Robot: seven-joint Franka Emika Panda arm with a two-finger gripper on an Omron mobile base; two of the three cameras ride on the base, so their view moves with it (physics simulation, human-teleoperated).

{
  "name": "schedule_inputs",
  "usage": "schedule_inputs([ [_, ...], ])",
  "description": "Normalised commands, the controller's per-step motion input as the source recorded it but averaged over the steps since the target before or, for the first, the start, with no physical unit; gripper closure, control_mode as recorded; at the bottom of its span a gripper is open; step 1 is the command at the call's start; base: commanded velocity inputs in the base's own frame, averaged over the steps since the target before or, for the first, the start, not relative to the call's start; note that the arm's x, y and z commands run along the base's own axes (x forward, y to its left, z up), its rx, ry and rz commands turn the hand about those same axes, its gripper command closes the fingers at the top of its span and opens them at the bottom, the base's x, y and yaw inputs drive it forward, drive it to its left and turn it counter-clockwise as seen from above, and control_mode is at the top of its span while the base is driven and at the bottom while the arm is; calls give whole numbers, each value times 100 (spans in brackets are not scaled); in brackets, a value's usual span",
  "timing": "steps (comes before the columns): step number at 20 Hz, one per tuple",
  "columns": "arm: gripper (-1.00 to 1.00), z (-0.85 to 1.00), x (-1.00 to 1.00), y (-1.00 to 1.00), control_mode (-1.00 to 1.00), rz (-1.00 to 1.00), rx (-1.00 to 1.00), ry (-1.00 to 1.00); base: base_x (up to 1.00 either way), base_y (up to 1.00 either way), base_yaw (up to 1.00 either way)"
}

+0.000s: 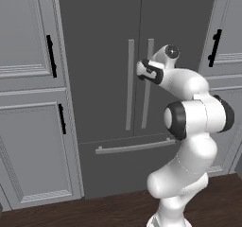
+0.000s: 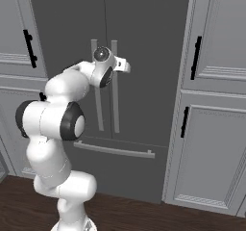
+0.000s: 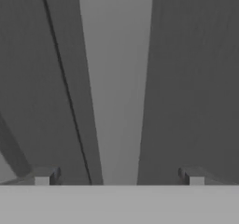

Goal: Take the strawberry from the fridge and place it on top of the pancake, located on the dining counter.

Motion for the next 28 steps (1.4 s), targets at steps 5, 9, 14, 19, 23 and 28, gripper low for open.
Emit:
schedule_inputs([
  [5,-100,-6,61,0,-100,0,0,0,0,0,0],
  [9,-100,-14,69,0,-100,0,0,1,0,0,0],
  [14,100,-25,76,0,-100,0,0,1,0,0,0],
  [19,100,-7,15,-1,-100,0,0,12,0,0,0],
  [23,100,0,-87,-30,-100,0,7,4,0,0,0],
  [28,100,5,-100,-60,-100,0,17,1,0,0,0],
])
